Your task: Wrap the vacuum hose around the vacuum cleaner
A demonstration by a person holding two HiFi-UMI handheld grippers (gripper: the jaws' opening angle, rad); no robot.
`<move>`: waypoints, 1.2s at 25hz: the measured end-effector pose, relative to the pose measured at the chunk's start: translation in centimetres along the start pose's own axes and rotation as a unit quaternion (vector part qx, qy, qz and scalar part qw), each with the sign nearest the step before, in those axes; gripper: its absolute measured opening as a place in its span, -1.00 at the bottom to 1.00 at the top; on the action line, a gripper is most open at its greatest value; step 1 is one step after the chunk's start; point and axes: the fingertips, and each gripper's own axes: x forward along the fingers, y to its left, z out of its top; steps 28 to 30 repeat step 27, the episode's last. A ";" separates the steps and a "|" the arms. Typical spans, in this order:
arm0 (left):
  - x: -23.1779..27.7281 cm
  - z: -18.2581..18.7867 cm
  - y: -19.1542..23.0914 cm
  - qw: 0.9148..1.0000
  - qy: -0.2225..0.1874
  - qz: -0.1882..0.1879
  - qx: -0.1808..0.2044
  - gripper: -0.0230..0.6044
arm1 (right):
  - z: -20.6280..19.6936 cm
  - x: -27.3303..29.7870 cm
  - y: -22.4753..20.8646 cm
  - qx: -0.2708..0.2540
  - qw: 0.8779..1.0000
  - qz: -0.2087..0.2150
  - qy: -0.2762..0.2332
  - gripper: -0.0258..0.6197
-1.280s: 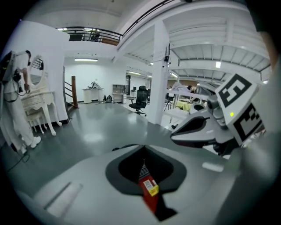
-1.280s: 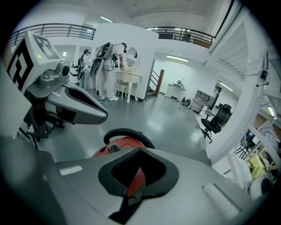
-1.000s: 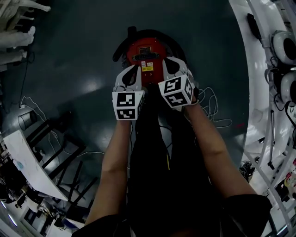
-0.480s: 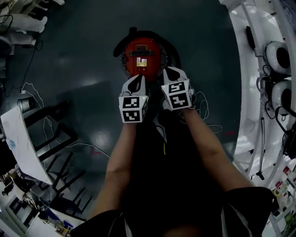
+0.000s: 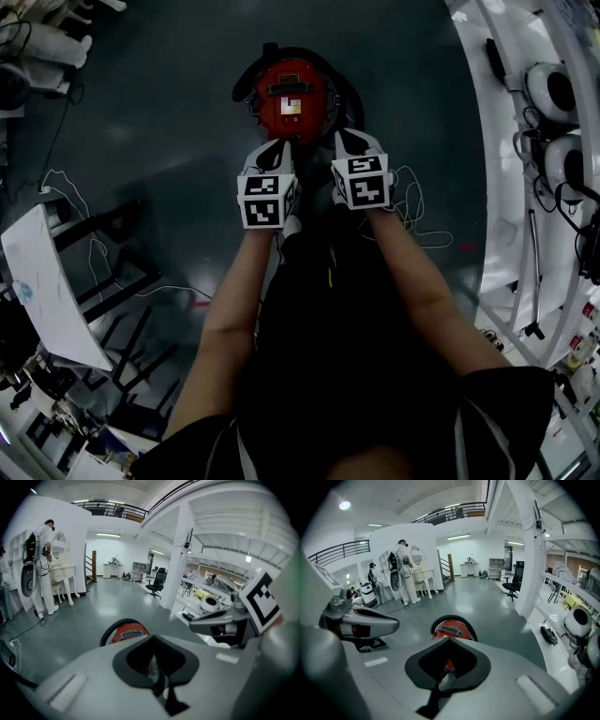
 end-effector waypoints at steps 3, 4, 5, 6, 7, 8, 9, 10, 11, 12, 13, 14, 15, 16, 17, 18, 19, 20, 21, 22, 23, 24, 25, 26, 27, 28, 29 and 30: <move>-1.6 0.0 0.1 1.000 -0.003 -0.013 0.006 -0.89 | 0.4 -1.1 2.1 -0.001 1.000 -0.004 -0.008 -0.93; -2.0 0.0 0.1 1.000 -0.003 -0.017 0.007 -0.89 | 0.5 -1.5 2.7 -0.001 1.000 -0.007 -0.010 -0.93; -2.4 0.0 0.1 1.000 -0.004 -0.021 0.009 -0.89 | 0.6 -1.8 3.1 0.000 1.000 -0.010 -0.013 -0.93; -2.8 0.1 0.0 1.000 -0.005 -0.023 0.012 -0.89 | 0.7 -2.1 3.4 0.002 1.000 -0.013 -0.016 -0.93; -3.1 0.1 0.0 1.000 -0.007 -0.026 0.015 -0.89 | 0.8 -2.4 3.8 0.005 1.000 -0.016 -0.019 -0.93; -3.5 0.2 0.0 0.999 -0.009 -0.029 0.018 -0.89 | 0.8 -2.7 4.1 0.007 1.000 -0.019 -0.022 -0.93; -3.9 0.1 -0.1 0.999 -0.010 -0.031 0.020 -0.89 | 0.7 -3.1 4.4 0.010 0.999 -0.022 -0.024 -0.93; -4.2 0.0 -0.2 0.999 -0.011 -0.035 0.022 -0.89 | 0.6 -3.4 4.6 0.012 0.999 -0.024 -0.026 -0.93; -4.5 -0.1 -0.3 0.999 -0.012 -0.037 0.024 -0.89 | 0.6 -3.7 4.9 0.014 0.999 -0.026 -0.028 -0.93; -4.8 -0.1 -0.4 0.999 -0.013 -0.040 0.025 -0.89 | 0.5 -4.0 5.1 0.015 0.999 -0.028 -0.030 -0.93; -5.1 -0.1 -0.5 0.999 -0.015 -0.041 0.027 -0.89 | 0.5 -4.3 5.3 0.016 0.999 -0.029 -0.032 -0.93; -5.4 -0.1 -0.5 0.999 -0.017 -0.043 0.028 -0.89 | 0.5 -4.5 5.5 0.017 0.999 -0.030 -0.035 -0.93; -5.7 -0.1 -0.6 0.998 -0.019 -0.043 0.028 -0.89 | 0.5 -4.7 5.6 0.018 0.999 -0.031 -0.037 -0.93; -5.9 -0.1 -0.6 0.998 -0.020 -0.044 0.028 -0.89 | 0.5 -4.9 5.8 0.020 0.998 -0.032 -0.040 -0.93; -6.1 -0.2 -0.5 0.998 -0.022 -0.044 0.028 -0.89 | 0.6 -5.1 5.9 0.021 0.998 -0.033 -0.043 -0.93; -6.3 -0.2 -0.5 0.998 -0.024 -0.044 0.026 -0.89 | 0.6 -5.3 6.1 0.021 0.998 -0.034 -0.045 -0.93; -6.6 -0.3 -0.4 0.998 -0.026 -0.044 0.023 -0.89 | 0.6 -5.5 6.4 0.021 0.998 -0.034 -0.047 -0.93; -6.8 -0.3 -0.3 0.998 -0.028 -0.044 0.019 -0.89 | 0.6 -5.7 6.6 0.021 0.998 -0.034 -0.049 -0.93; -7.0 -0.3 -0.3 0.998 -0.029 -0.044 0.016 -0.89 | 0.6 -5.9 6.8 0.020 0.998 -0.034 -0.050 -0.93; -7.1 -0.3 -0.2 0.999 -0.031 -0.043 0.014 -0.89 | 0.6 -6.0 6.9 0.020 0.998 -0.034 -0.051 -0.93; -7.2 -0.2 -0.2 0.999 -0.031 -0.043 0.013 -0.89 | 0.6 -6.1 7.1 0.020 0.998 -0.035 -0.051 -0.93; -7.3 -0.2 -0.1 0.999 -0.032 -0.043 0.013 -0.89 | 0.6 -6.2 7.2 0.019 0.998 -0.035 -0.052 -0.93; -7.4 -0.1 0.0 0.999 -0.032 -0.042 0.012 -0.89 | 0.6 -6.2 7.4 0.019 0.998 -0.035 -0.052 -0.93; -7.5 -0.1 0.1 0.999 -0.033 -0.042 0.011 -0.89 | 0.6 -6.3 7.6 0.019 0.998 -0.035 -0.052 -0.93; -7.7 -0.1 0.2 0.999 -0.033 -0.042 0.009 -0.89 | 0.6 -6.3 7.8 0.019 0.998 -0.035 -0.053 -0.93; -7.7 -0.1 0.2 0.999 -0.033 -0.042 0.009 -0.89 | 0.6 -6.3 7.8 0.019 0.998 -0.035 -0.053 -0.93; -7.7 -0.1 0.2 0.999 -0.033 -0.042 0.009 -0.89 | 0.6 -6.3 7.8 0.019 0.998 -0.035 -0.053 -0.93; -7.7 -0.1 0.2 0.999 -0.033 -0.042 0.009 -0.89 | 0.6 -6.3 7.8 0.019 0.998 -0.035 -0.053 -0.93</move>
